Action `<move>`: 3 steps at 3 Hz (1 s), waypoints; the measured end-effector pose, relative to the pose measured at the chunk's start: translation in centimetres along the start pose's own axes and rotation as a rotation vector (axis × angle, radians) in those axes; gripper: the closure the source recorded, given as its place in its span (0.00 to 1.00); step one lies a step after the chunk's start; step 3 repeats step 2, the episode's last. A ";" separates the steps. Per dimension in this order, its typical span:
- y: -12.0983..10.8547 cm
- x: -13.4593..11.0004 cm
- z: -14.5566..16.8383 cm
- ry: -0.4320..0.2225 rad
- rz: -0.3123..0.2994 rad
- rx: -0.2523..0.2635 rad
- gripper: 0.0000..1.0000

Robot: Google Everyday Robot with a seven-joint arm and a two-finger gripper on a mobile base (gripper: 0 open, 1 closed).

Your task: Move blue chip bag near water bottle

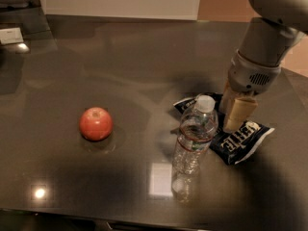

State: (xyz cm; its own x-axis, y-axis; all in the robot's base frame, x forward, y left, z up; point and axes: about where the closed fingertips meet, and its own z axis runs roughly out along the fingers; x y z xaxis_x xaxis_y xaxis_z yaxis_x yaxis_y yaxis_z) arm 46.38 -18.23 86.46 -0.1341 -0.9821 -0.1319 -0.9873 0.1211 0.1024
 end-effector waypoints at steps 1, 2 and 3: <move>-0.5 -0.3 0.0 -0.010 0.000 0.023 0.00; -0.6 -0.3 0.0 -0.012 0.000 0.026 0.00; -0.6 -0.3 0.0 -0.012 0.000 0.026 0.00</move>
Offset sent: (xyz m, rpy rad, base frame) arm 0.0049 0.0018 0.0001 0.0064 -0.0217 -0.0036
